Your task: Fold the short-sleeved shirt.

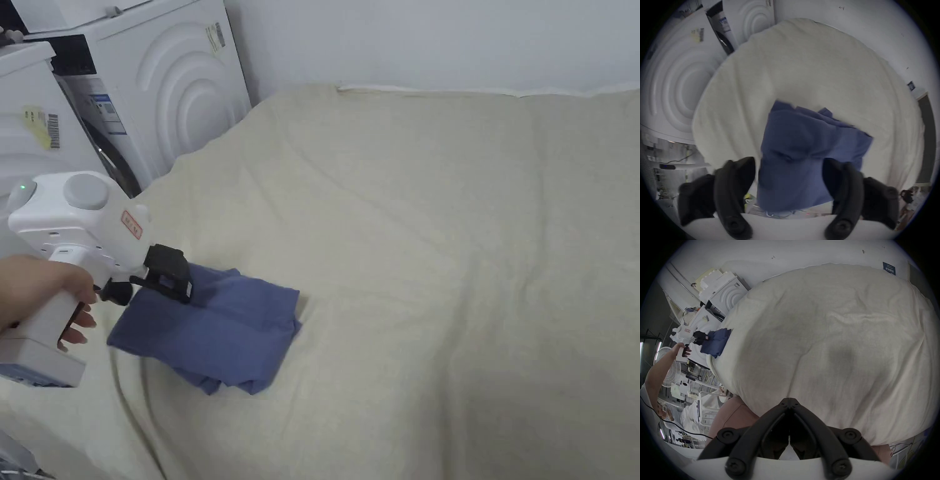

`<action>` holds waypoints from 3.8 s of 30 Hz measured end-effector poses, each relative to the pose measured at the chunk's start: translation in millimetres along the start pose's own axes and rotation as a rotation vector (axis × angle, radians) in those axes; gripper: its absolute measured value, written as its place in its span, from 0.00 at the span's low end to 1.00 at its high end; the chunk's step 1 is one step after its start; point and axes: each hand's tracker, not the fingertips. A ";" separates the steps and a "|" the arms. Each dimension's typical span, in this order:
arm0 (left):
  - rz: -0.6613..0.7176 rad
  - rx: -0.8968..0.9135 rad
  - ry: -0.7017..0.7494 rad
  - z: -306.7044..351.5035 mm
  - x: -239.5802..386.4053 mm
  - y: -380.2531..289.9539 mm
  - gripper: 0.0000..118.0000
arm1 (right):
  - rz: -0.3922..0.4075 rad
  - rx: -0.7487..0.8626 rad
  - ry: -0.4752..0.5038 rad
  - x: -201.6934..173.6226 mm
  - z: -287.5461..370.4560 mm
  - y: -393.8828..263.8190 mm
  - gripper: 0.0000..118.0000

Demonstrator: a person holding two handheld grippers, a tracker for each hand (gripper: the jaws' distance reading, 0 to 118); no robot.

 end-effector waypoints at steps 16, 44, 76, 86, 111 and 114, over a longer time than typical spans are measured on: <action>-0.042 0.455 -0.170 117.8 83.2 -79.5 0.01 | -0.006 0.235 -0.055 5.7 62.0 0.7 0.00; -0.190 1.340 -0.390 220.5 344.8 -352.4 0.00 | 0.175 1.298 -0.584 -25.3 200.4 -124.4 0.00; -0.139 1.334 -0.464 245.6 321.9 -352.8 1.00 | 0.170 1.250 -0.594 -37.6 197.2 -123.4 0.93; -0.051 1.214 -0.552 231.5 328.5 -349.2 1.00 | 0.161 1.236 -0.573 -37.1 193.4 -124.2 0.99; -0.036 1.185 -0.507 221.0 337.8 -347.9 1.00 | 0.134 1.191 -0.550 -33.6 183.6 -121.8 0.99; -0.028 1.173 -0.510 219.8 336.3 -347.2 1.00 | 0.140 1.193 -0.546 -33.8 183.4 -122.7 1.00</action>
